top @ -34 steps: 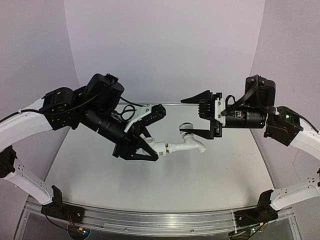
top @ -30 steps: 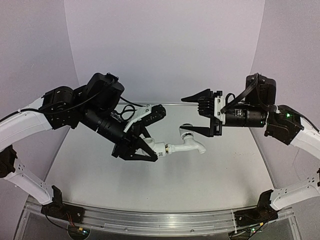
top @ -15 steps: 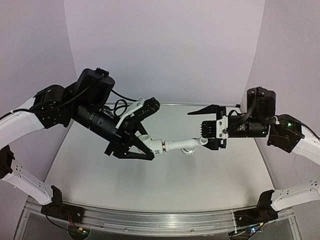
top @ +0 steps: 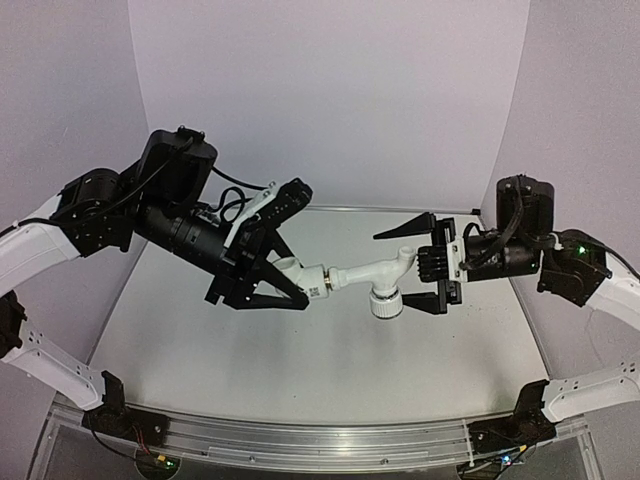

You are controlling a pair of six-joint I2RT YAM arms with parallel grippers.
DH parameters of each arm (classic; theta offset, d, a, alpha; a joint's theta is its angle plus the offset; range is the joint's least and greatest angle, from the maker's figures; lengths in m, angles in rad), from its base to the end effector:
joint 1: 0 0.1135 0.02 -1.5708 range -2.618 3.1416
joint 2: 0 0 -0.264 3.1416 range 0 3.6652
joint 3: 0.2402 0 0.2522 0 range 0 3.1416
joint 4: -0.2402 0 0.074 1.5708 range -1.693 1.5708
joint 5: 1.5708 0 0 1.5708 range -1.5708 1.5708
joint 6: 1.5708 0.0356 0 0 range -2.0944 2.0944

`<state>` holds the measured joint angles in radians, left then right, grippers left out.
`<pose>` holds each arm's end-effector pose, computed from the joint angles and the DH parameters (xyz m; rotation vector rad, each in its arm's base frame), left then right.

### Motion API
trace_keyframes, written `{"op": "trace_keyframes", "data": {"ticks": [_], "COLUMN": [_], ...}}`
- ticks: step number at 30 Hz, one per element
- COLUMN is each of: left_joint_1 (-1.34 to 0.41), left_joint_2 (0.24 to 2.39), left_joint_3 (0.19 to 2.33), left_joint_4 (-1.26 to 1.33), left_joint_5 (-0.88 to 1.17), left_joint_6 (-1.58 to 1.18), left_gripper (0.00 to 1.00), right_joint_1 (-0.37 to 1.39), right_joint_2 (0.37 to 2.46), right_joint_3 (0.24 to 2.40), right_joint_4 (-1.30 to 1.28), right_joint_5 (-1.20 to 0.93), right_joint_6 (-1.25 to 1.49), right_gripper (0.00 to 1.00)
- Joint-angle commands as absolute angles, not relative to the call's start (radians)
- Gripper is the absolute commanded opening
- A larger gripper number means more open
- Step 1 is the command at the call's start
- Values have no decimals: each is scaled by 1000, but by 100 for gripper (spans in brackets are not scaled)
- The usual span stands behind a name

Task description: Install the water faucets

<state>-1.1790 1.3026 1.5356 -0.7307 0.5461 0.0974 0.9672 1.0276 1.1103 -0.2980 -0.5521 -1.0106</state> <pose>0.0846 -0.2532 0.4331 1.6006 1.5445 -1.1985 0.1121 0.1955 0.3972 -1.6640 0.6220 0.4603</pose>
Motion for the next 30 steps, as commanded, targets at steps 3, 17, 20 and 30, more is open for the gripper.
{"op": "trace_keyframes", "data": {"ticks": [3, 17, 20, 30], "left_joint_1": [-1171, -1151, -1148, -1133], "left_joint_2": [1267, 1310, 1315, 1355], "left_joint_3": [1541, 1559, 1561, 1596], "left_joint_4": [-637, -669, -676, -722], "left_joint_5": [528, 541, 547, 592], "left_joint_6": [74, 71, 69, 60], "left_gripper": [0, 0, 0, 0], "right_joint_1": [973, 975, 975, 974], "right_joint_2": [1038, 1015, 1017, 1004], "right_joint_3": [1162, 1198, 1206, 1215], "right_joint_4": [-207, -133, -127, -114], "right_joint_5": [-585, -570, -559, -583], "right_joint_6": [-830, -761, -760, -792], "right_gripper": [89, 98, 98, 98]}}
